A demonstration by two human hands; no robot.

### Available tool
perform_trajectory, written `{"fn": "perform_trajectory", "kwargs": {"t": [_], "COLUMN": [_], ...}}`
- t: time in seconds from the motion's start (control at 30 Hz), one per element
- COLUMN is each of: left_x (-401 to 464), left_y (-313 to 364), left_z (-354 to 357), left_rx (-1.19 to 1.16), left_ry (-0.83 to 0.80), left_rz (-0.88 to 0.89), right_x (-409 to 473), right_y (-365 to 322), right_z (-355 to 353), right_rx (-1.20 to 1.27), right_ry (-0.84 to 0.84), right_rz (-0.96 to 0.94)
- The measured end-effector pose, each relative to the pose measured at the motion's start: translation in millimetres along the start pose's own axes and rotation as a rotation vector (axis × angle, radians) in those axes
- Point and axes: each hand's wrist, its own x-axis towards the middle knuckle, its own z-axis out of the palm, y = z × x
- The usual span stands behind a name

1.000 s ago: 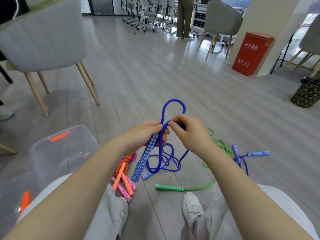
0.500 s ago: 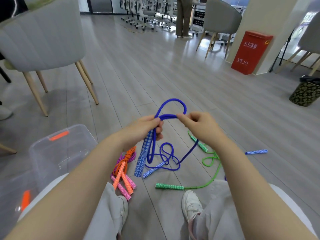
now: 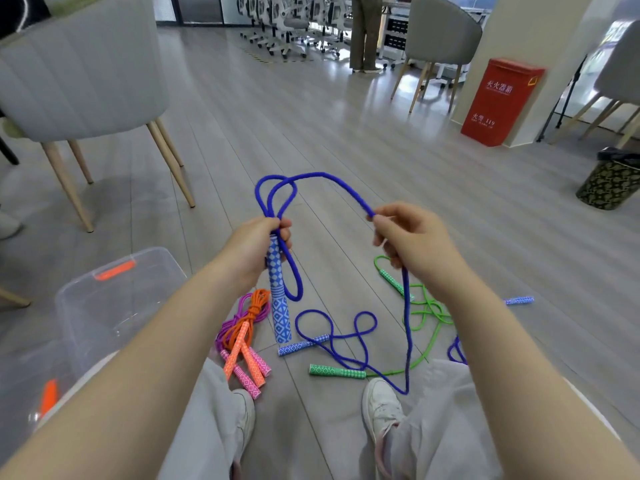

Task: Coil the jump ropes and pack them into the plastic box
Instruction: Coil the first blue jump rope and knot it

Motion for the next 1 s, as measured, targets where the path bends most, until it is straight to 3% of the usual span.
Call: {"fn": "perform_trajectory", "kwargs": {"t": [0.13, 0.27, 0.47, 0.6, 0.7, 0.8, 0.9, 1.0], "left_x": [-10.8, -15.1, -22.3, -22.4, -17.6, -8.3, 1.0, 2.5], "left_y": [-4.3, -11.4, -16.6, -19.1, -15.9, -1.8, 18.7, 30.0], "left_z": [18.3, 21.5, 24.4, 26.0, 24.4, 15.6, -8.5, -28.3], "left_rx": [0.056, 0.147, 0.358, 0.385, 0.147, -0.232, -0.527, -0.629], "left_ry": [-0.162, -0.304, -0.183, -0.183, -0.161, -0.116, -0.078, -0.086], "left_rz": [-0.040, 0.027, 0.198, 0.194, 0.118, 0.046, 0.039, 0.037], "right_x": [-2.8, -5.7, -11.0, -13.7, -11.0, -5.8, -5.1, -5.3], "right_y": [4.1, 6.1, 11.8, 12.3, 9.5, 4.0, 3.0, 11.2], "right_z": [30.7, 48.8, 59.3, 60.7, 54.3, 29.3, 6.7, 15.1], "right_rx": [-0.128, -0.312, -0.245, -0.252, -0.229, -0.165, 0.012, 0.002], "right_ry": [-0.069, -0.102, -0.001, -0.092, -0.151, -0.327, -0.490, -0.349], "right_rz": [-0.074, -0.134, -0.091, -0.082, 0.017, 0.197, 0.225, 0.148]}}
